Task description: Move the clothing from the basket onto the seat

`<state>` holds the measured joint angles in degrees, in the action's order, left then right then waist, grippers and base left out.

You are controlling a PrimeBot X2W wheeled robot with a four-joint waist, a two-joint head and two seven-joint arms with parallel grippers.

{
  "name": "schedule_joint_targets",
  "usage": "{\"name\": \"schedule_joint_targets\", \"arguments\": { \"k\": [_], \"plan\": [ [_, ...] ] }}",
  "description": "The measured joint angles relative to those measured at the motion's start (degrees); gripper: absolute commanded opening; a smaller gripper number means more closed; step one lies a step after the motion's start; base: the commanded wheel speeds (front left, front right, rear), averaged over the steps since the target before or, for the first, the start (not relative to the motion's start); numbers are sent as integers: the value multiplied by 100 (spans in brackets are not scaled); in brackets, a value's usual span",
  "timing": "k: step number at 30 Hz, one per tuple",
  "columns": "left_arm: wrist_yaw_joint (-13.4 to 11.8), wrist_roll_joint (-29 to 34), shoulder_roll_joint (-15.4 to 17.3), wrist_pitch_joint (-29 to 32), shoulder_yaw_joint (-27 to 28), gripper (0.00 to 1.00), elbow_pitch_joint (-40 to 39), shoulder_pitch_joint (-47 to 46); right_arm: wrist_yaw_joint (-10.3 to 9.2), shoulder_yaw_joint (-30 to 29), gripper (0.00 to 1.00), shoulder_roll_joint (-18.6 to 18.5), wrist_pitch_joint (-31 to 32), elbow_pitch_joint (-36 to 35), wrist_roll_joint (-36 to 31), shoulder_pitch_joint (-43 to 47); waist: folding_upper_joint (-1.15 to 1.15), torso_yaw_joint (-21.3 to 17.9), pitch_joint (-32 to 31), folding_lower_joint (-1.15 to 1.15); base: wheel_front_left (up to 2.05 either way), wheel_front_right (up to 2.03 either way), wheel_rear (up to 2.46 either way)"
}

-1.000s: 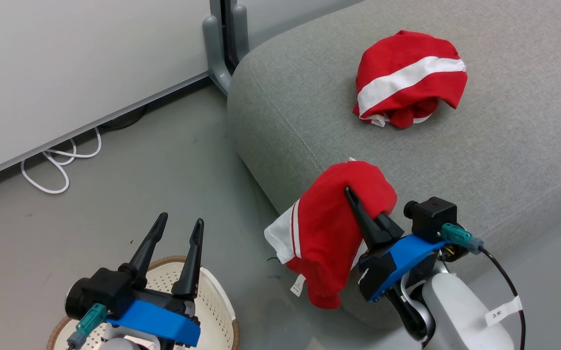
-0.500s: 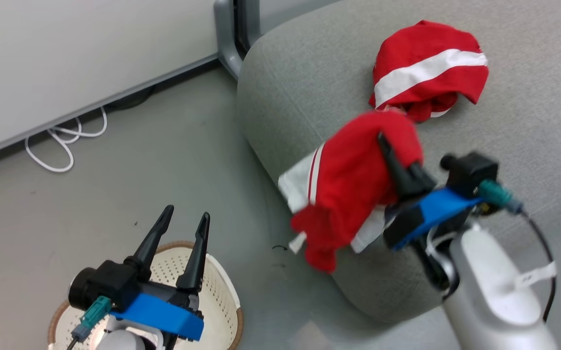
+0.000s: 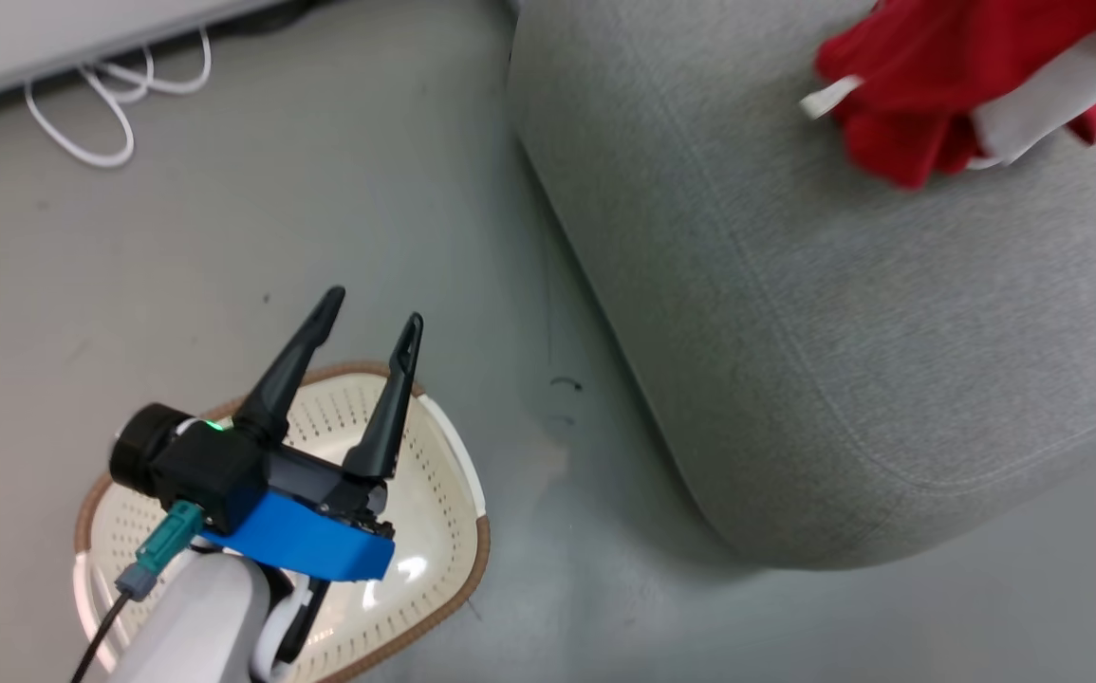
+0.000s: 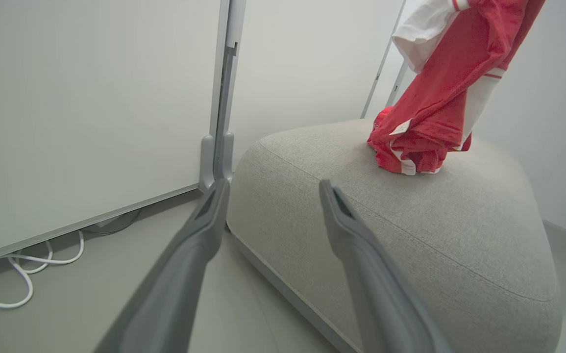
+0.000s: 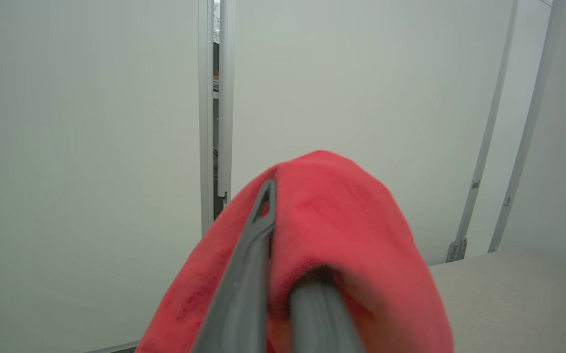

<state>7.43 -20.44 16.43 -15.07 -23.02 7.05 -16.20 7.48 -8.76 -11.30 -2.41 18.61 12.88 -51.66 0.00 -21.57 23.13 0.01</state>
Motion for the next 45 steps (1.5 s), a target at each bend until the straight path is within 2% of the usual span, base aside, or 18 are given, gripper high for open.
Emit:
{"name": "schedule_joint_targets", "arguments": {
  "k": [7,9,18,26,27,28,35,45],
  "plan": [
    [0,92,315,0,-76,100,-294,-334,0,-975,0,-637,-77,38,-400,-1047,0,145,740,1,0,0,0],
    [0,126,402,0,-77,100,-375,-441,0,-1202,0,-706,-140,125,-514,-1226,0,178,949,1,0,0,0],
    [0,248,588,0,-458,100,-598,-948,0,-1926,0,-698,-356,1038,-778,-1135,0,375,1677,1,0,0,0],
    [0,287,705,1,-592,100,-691,-1101,0,-2243,0,-409,-533,2214,-959,-887,0,532,1998,0,0,0,0],
    [0,283,715,0,-592,100,-690,-1101,1,-2275,36,-405,-603,2314,-996,-888,0,546,1999,0,0,0,0],
    [0,278,722,0,-591,100,-683,-1101,0,-2294,100,-407,-652,2390,-1054,-891,0,555,1991,0,0,0,0],
    [0,212,627,0,-588,100,-558,-1095,0,-2172,100,-412,-742,2949,-1187,-913,0,599,1777,0,0,0,0],
    [0,75,203,0,-337,100,-270,-812,0,-1769,100,-376,-942,3271,-1123,-458,0,688,1055,-1,0,0,0]
  ]
}}
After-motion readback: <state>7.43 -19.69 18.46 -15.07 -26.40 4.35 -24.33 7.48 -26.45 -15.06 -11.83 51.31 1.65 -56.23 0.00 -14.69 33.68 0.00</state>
